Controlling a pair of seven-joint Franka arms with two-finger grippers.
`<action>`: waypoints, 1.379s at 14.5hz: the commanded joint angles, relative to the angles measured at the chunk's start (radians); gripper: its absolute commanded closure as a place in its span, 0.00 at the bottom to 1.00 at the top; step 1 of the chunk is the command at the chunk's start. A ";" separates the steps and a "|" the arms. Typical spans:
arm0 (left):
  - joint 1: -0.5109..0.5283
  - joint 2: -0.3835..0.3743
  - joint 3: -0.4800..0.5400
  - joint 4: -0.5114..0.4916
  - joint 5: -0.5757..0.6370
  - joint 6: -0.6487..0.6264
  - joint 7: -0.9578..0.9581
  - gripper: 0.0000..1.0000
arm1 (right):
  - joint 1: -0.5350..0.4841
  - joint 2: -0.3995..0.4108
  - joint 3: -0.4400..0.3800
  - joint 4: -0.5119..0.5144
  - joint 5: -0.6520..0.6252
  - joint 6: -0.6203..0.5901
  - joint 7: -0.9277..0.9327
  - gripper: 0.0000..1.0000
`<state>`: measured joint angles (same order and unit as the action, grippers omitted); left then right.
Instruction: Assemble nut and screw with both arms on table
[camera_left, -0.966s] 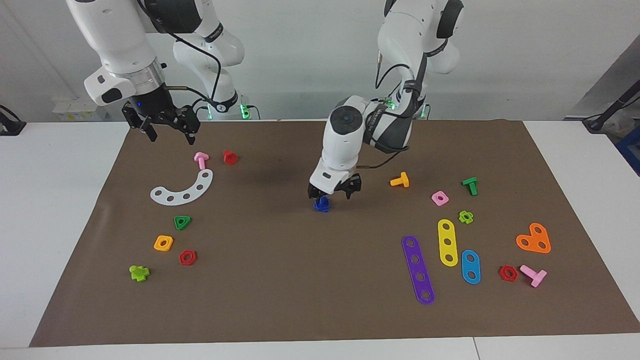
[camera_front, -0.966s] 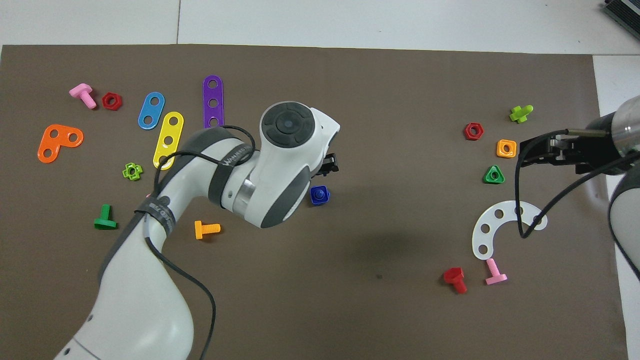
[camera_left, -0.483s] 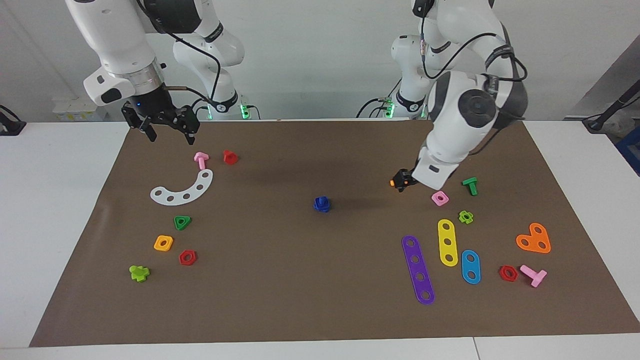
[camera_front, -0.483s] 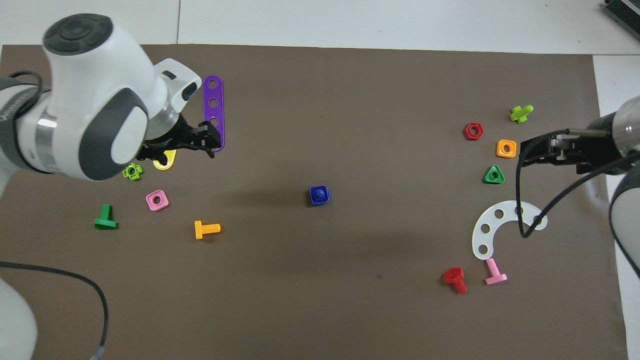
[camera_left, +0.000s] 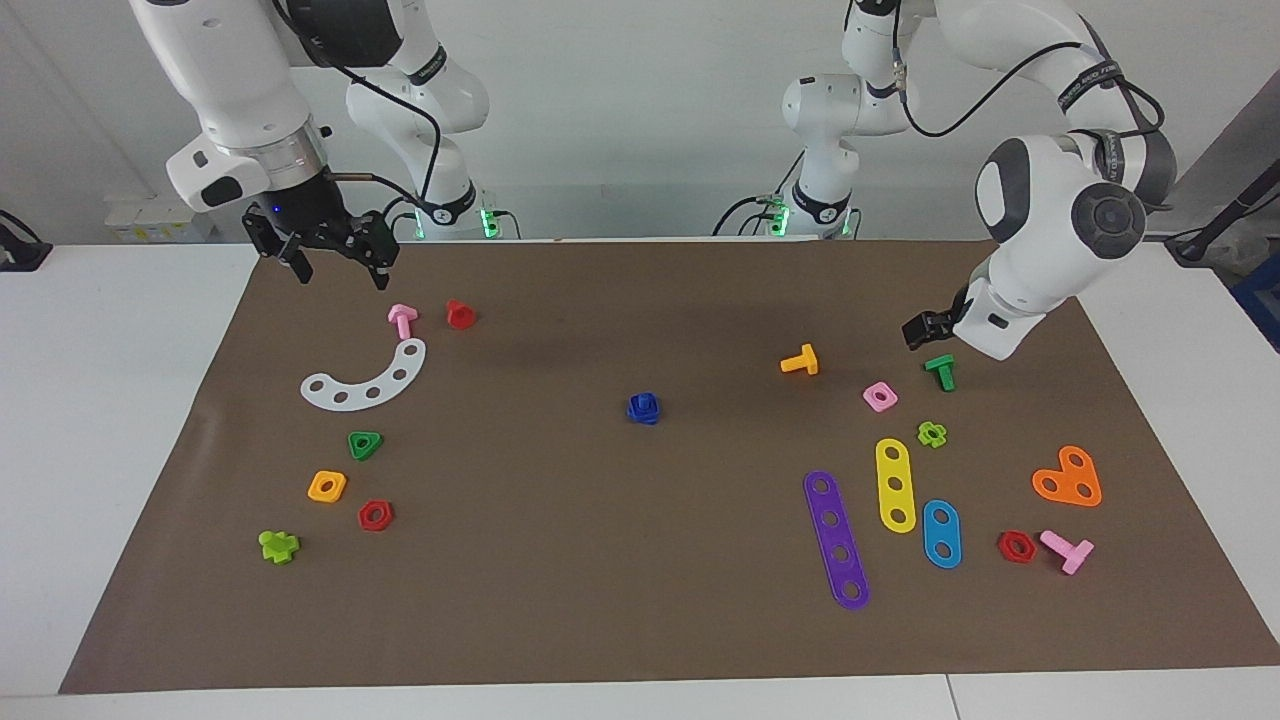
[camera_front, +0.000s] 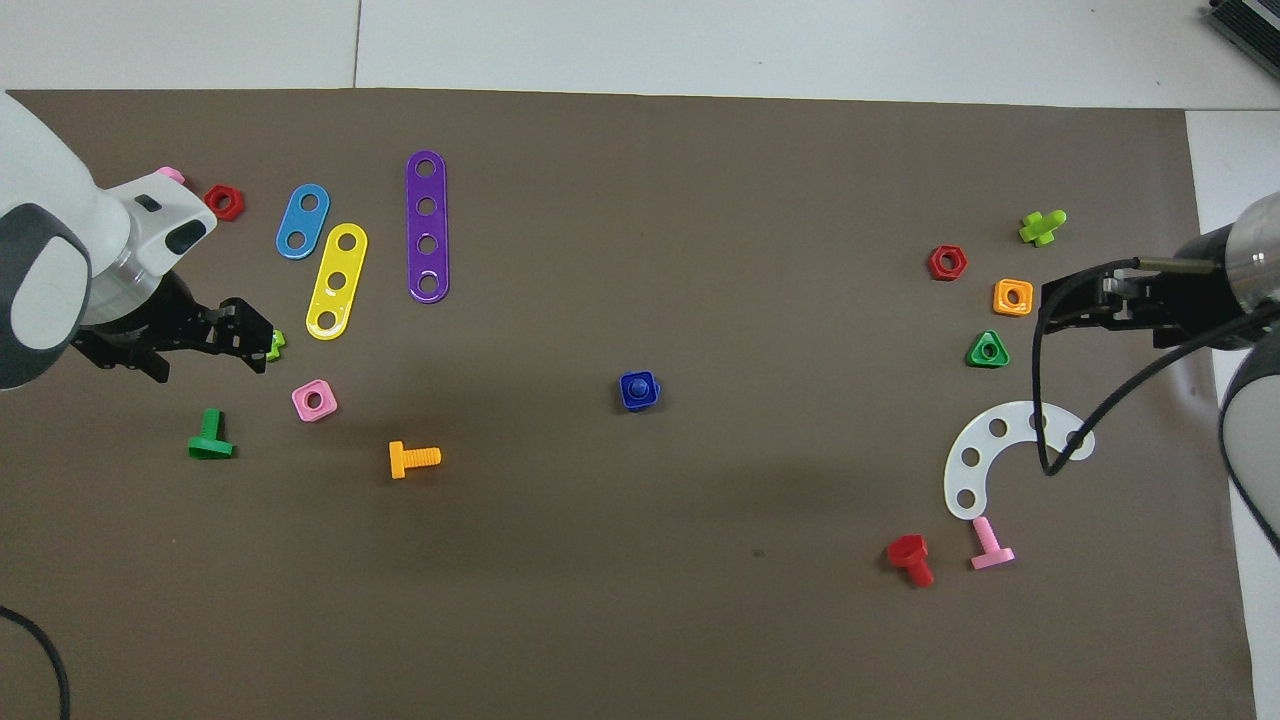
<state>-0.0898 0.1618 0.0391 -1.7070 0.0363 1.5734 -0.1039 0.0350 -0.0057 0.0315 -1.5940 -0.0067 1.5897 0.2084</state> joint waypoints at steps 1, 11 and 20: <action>0.045 -0.079 -0.011 -0.034 0.027 -0.015 0.076 0.00 | -0.010 -0.020 0.005 -0.023 -0.004 0.007 -0.020 0.00; 0.075 -0.123 -0.015 0.099 -0.052 0.131 0.135 0.00 | -0.010 -0.020 0.005 -0.023 -0.004 0.007 -0.020 0.00; 0.068 -0.134 -0.022 0.096 -0.055 0.134 0.138 0.00 | -0.010 -0.020 0.005 -0.023 -0.006 0.007 -0.020 0.00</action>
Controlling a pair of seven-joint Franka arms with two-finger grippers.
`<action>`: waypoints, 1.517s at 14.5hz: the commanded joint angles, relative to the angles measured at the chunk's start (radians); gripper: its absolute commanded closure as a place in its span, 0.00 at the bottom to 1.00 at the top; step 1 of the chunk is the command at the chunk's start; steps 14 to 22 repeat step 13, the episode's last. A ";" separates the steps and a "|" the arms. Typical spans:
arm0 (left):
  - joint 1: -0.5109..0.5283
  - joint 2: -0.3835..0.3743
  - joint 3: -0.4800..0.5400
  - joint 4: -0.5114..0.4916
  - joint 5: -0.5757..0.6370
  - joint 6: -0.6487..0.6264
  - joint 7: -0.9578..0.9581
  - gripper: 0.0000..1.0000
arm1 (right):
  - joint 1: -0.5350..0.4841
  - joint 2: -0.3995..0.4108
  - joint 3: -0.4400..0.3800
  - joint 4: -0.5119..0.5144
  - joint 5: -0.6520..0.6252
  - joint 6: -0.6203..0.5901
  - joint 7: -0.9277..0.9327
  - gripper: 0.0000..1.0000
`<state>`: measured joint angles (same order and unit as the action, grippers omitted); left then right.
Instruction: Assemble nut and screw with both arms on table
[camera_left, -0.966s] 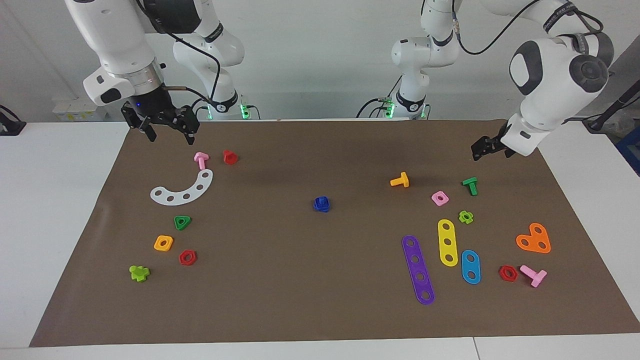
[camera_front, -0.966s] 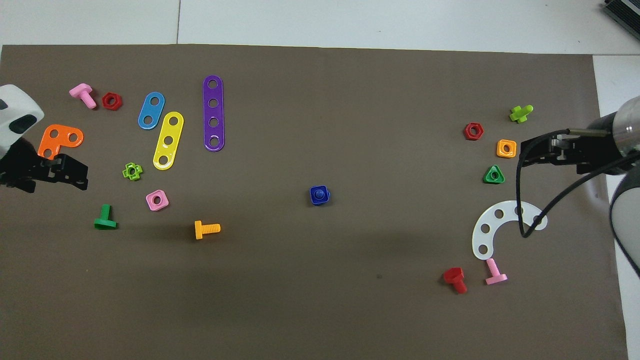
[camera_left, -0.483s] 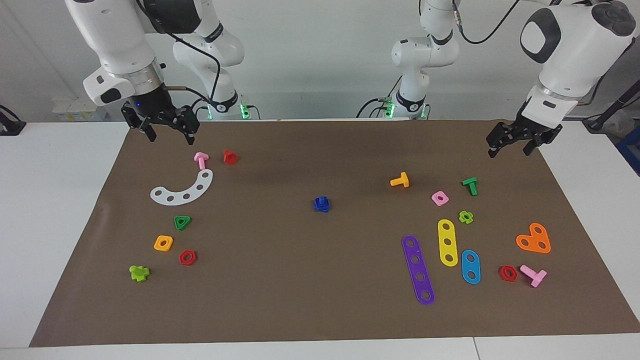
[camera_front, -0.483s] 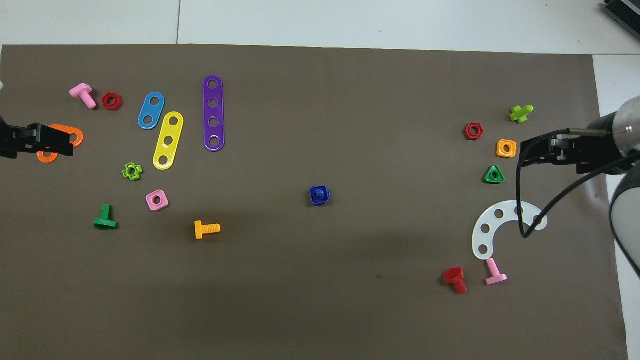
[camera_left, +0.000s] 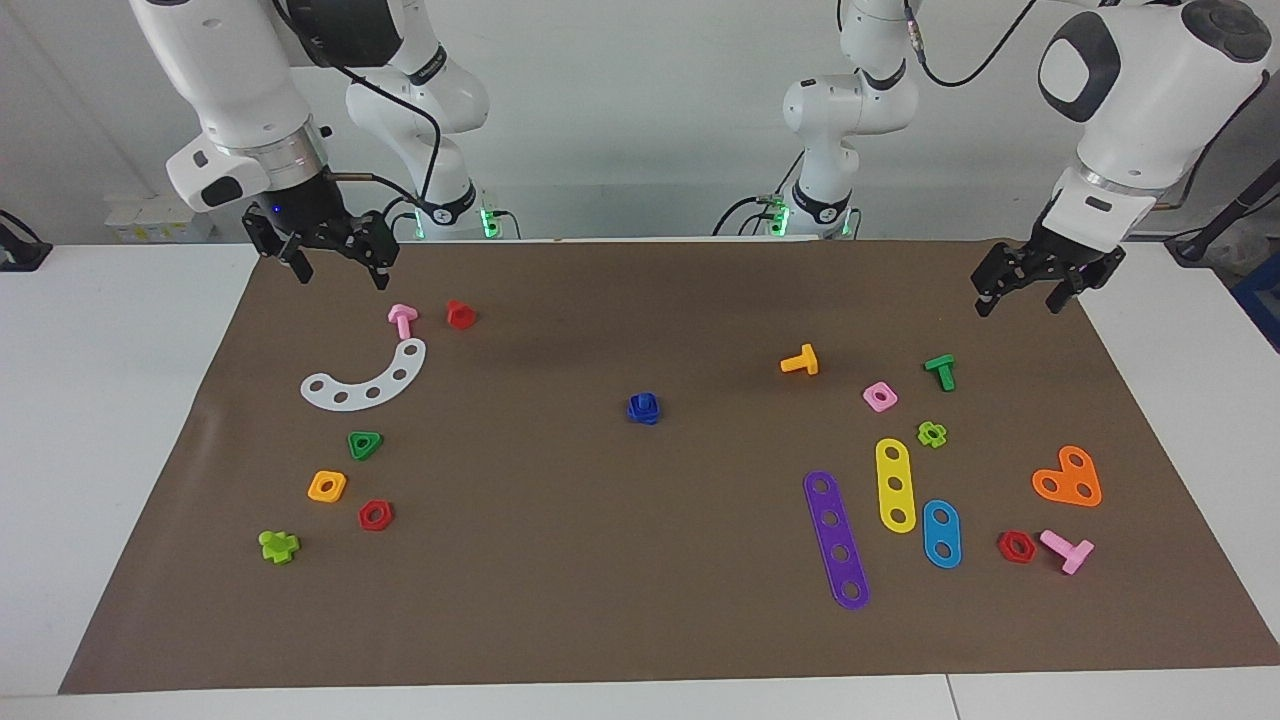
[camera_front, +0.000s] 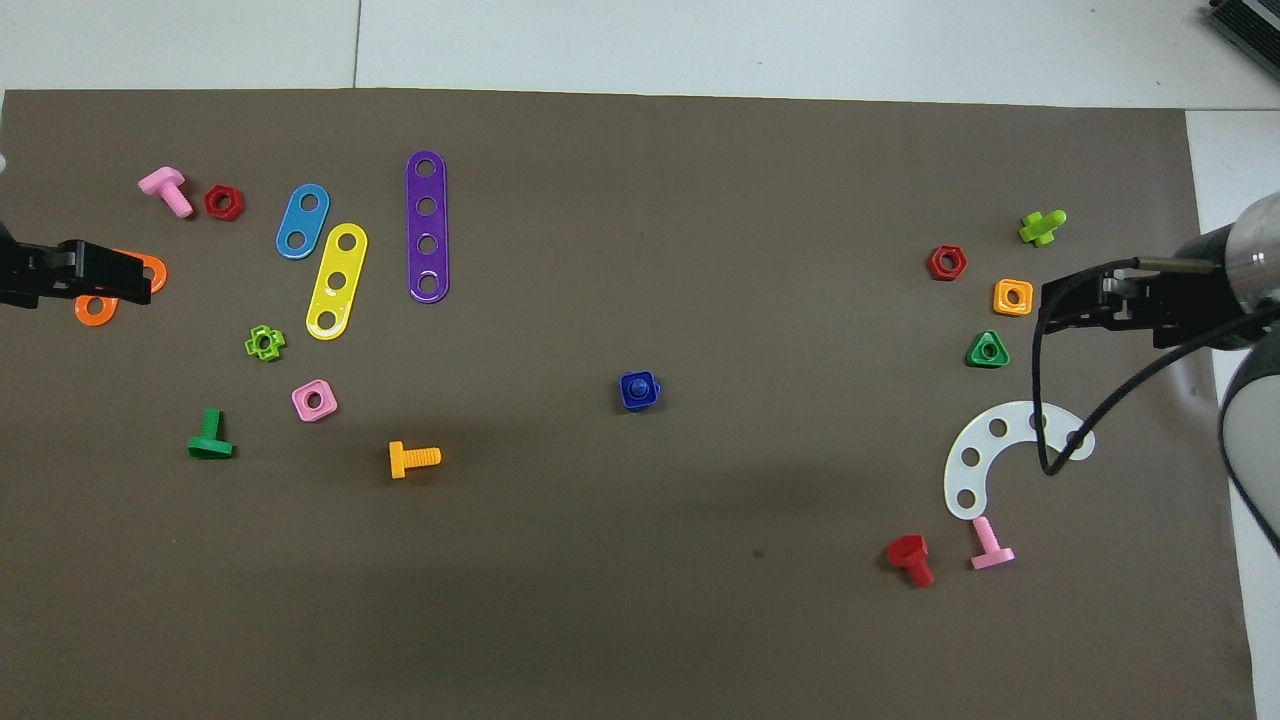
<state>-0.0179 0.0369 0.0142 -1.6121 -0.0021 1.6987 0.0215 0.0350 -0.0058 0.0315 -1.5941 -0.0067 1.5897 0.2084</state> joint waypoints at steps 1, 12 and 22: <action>-0.004 -0.008 0.003 0.003 -0.016 0.015 0.012 0.00 | -0.010 -0.020 0.005 -0.023 -0.004 0.007 -0.020 0.00; -0.002 -0.009 0.004 0.023 -0.004 -0.001 0.011 0.00 | -0.010 -0.020 0.005 -0.023 -0.006 0.007 -0.020 0.00; -0.002 -0.009 0.003 0.023 -0.004 -0.002 0.009 0.00 | -0.010 -0.020 0.005 -0.023 -0.006 0.007 -0.020 0.00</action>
